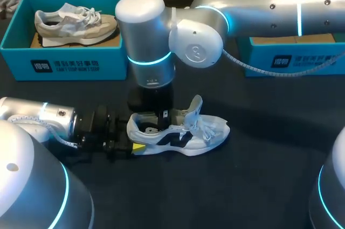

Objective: Take the shoe out of the shoebox, open the shoe tongue, remove and reinsert the insole, then place the shoe into the shoebox

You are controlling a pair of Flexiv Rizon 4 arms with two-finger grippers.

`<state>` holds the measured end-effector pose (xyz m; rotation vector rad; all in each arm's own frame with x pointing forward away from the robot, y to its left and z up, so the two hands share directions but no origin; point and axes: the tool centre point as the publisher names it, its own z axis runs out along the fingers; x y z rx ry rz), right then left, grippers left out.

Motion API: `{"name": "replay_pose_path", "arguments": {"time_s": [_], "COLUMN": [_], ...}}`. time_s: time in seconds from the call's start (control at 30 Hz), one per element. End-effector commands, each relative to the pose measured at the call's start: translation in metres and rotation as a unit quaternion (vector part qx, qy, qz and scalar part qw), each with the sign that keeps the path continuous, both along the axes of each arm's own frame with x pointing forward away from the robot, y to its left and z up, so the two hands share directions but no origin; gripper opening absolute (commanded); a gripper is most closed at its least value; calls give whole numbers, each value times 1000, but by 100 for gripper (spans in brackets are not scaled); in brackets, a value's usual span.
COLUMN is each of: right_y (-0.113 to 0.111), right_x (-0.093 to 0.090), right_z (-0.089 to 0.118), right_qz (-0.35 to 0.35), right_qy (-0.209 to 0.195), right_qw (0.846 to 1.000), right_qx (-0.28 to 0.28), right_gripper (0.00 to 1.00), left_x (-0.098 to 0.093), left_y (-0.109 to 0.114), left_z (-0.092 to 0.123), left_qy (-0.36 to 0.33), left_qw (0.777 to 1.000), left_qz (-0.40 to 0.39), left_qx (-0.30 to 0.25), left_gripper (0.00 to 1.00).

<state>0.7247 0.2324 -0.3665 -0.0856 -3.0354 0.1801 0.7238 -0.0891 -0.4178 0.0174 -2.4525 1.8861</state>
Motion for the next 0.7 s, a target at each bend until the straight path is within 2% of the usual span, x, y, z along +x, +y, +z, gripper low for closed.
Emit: {"name": "replay_pose_path", "arguments": {"time_s": [0.03, 0.43, 0.7], "right_y": [-6, -28, -21], "right_x": [-2, 4, 9], "right_z": [11, 23, 32], "right_qz": [-4, -19, 12], "right_qy": [-15, -29, -21], "right_qw": [1000, 999, 998], "right_qx": [1, 23, 52], "right_gripper": [0, 0, 0], "left_x": [0, 0, 0], "left_y": [1, 1, 1], "left_z": [-2, -2, -2], "left_qy": [0, 0, 0], "left_qw": [1000, 1000, 1000], "left_qz": [2, 2, 2], "left_qx": [0, 0, 0], "left_gripper": [0, 0, 0]}}
